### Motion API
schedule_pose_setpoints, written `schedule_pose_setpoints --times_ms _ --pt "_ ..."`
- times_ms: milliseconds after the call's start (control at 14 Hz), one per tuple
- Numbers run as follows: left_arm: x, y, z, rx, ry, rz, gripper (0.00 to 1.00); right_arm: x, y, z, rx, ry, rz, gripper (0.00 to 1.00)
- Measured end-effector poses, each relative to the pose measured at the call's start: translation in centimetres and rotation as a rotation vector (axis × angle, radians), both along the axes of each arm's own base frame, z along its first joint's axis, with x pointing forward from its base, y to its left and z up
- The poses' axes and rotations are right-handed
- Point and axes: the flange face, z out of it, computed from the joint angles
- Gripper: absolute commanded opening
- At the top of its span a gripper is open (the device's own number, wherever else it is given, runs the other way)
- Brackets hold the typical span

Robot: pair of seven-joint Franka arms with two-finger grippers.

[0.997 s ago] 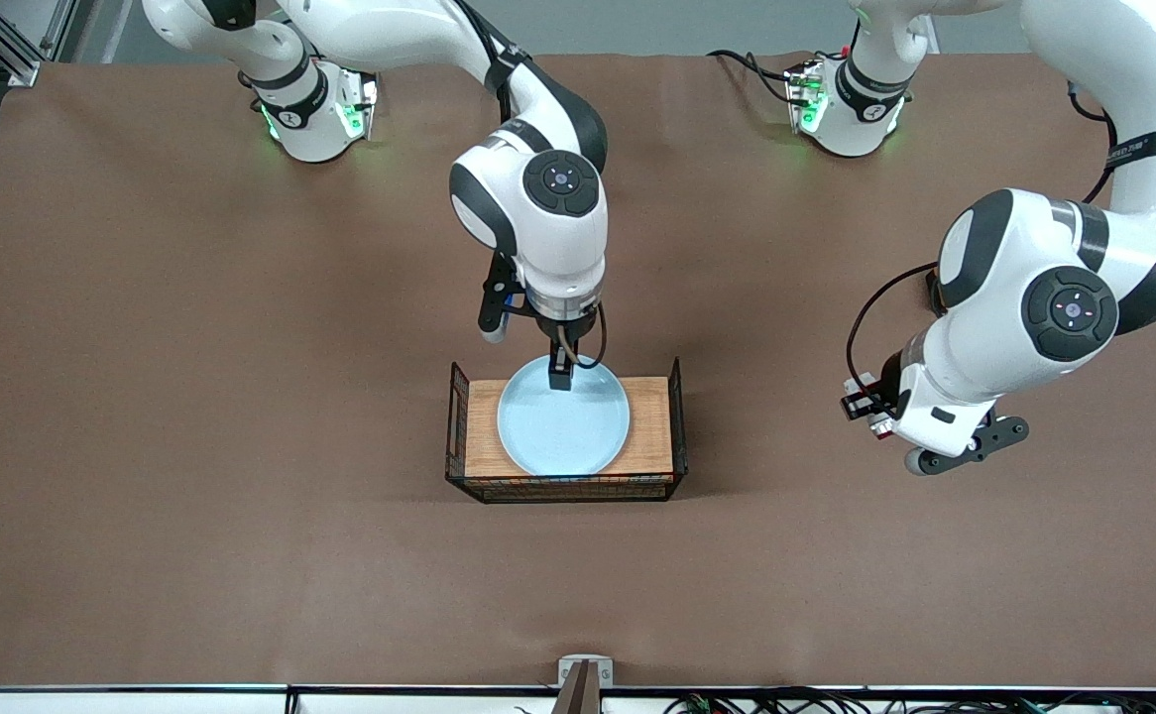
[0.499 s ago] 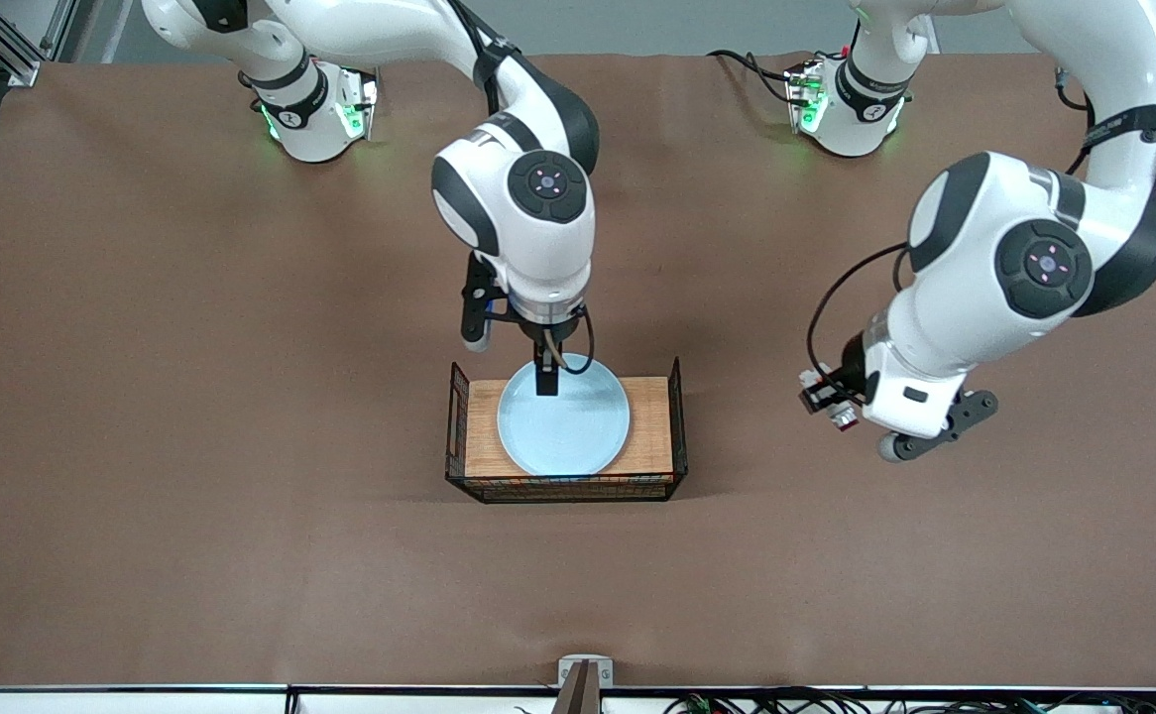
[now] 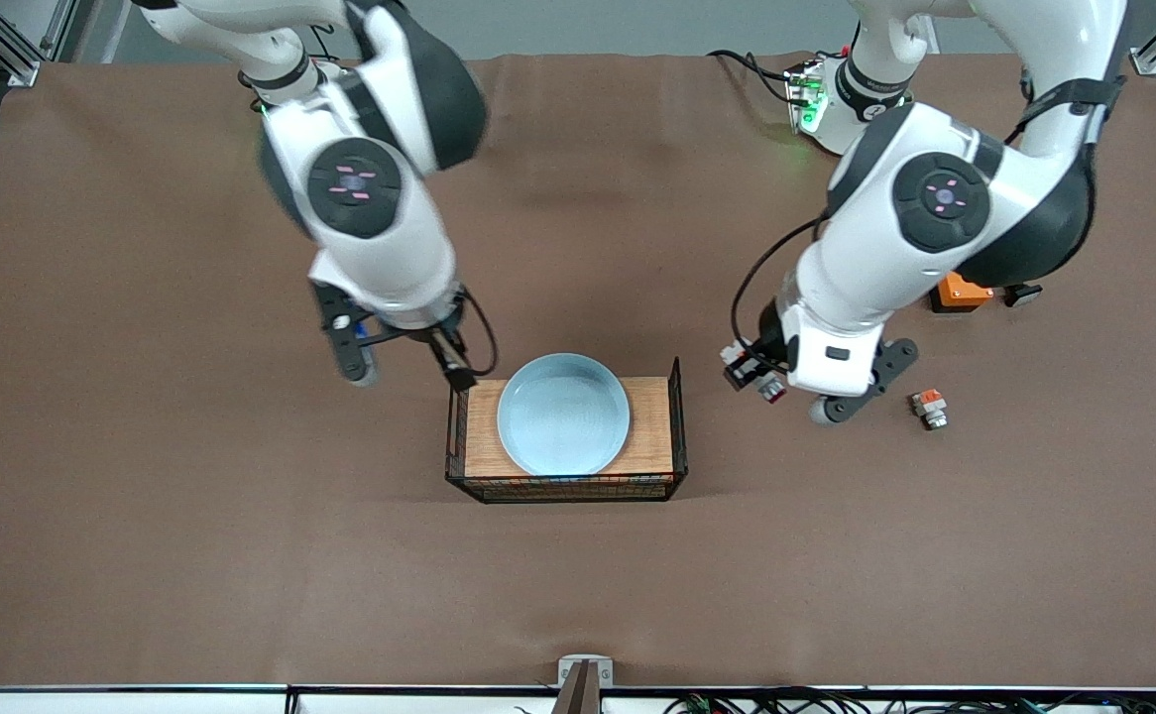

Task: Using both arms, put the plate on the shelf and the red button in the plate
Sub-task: 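Withdraw the right gripper while the left gripper carries the button over the plate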

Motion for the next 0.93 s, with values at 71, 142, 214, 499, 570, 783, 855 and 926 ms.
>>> schedule_pose_setpoints --times_ms 71,142,214,499,570,783,855,926 --pt "-0.3 -1.3 -0.3 -0.009 0.012 0.093 0.33 0.5 -2.6 1.2 0.012 0.015 0.064 1.00" --pt "-0.4 -2.5 -0.4 -0.025 0.020 0.198 0.33 1.0 -5.3 2.3 0.022 0.027 0.131 1.00" --pt "-0.4 -3.5 -0.5 -0.046 0.027 0.310 0.33 1.5 -8.0 3.0 0.033 0.040 0.196 1.00" --pt "-0.3 -6.9 -1.4 -0.112 0.048 0.523 0.33 2.8 -18.9 3.8 0.084 0.071 0.445 1.00" --pt "-0.3 -7.7 -1.8 -0.126 0.055 0.561 0.33 2.9 -21.6 3.8 0.098 0.076 0.492 1.00" --pt "-0.5 -10.4 -3.0 -0.151 0.066 0.646 0.33 2.8 -28.1 4.0 0.132 0.074 0.614 1.00" --pt "-0.8 -11.4 -3.5 -0.150 0.059 0.658 0.33 2.7 -29.9 4.1 0.140 0.071 0.652 1.00" --pt "-1.1 -12.5 -4.0 -0.149 0.046 0.668 0.33 2.7 -31.5 4.1 0.145 0.069 0.690 1.00"
